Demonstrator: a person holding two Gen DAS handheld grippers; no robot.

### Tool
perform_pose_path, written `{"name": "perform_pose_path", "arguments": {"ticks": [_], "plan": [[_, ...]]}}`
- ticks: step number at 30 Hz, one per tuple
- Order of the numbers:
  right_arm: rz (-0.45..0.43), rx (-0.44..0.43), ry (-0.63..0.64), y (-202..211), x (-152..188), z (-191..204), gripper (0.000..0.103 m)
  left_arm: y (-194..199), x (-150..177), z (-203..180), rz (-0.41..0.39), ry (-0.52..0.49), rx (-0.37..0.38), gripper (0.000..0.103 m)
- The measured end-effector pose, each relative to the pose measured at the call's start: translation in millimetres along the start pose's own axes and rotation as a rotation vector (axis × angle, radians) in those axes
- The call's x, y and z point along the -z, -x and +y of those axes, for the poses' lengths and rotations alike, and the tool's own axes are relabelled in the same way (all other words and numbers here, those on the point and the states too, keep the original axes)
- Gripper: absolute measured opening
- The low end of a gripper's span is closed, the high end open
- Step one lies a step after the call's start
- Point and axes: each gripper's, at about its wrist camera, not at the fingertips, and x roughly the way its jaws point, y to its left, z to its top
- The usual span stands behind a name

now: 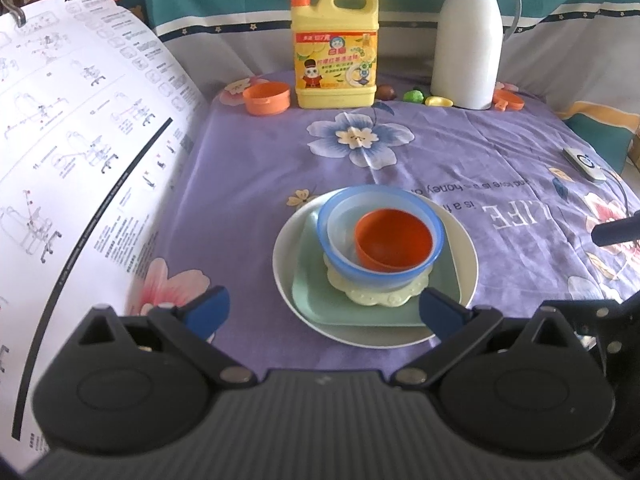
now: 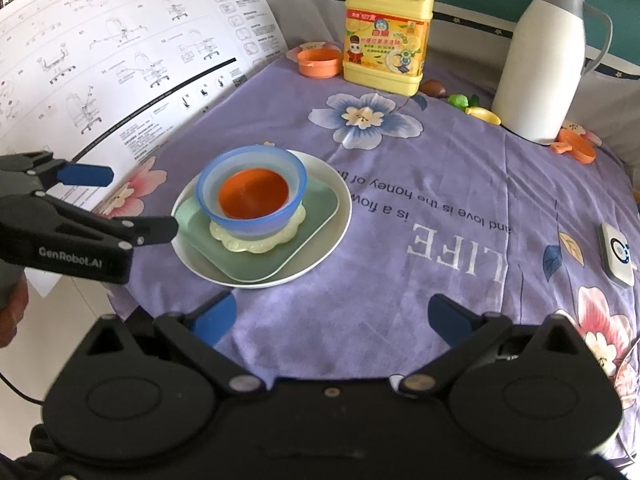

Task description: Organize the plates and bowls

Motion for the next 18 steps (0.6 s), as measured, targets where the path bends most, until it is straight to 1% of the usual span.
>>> {"name": "perform_pose_path", "arguments": {"ticks": [9,18], "plan": [[0.005,0.004,0.007,-1.8,-0.1,-0.6,0.103,-2.1,-3.0,0.0,0.001,0.006,-0.014,0.103],[0.009,0.007,0.007,-3.4,0.3,-1.5,0.103,-2.4,-4.2,1.0,-0.006,0.018,-0.008,0.103]]}}
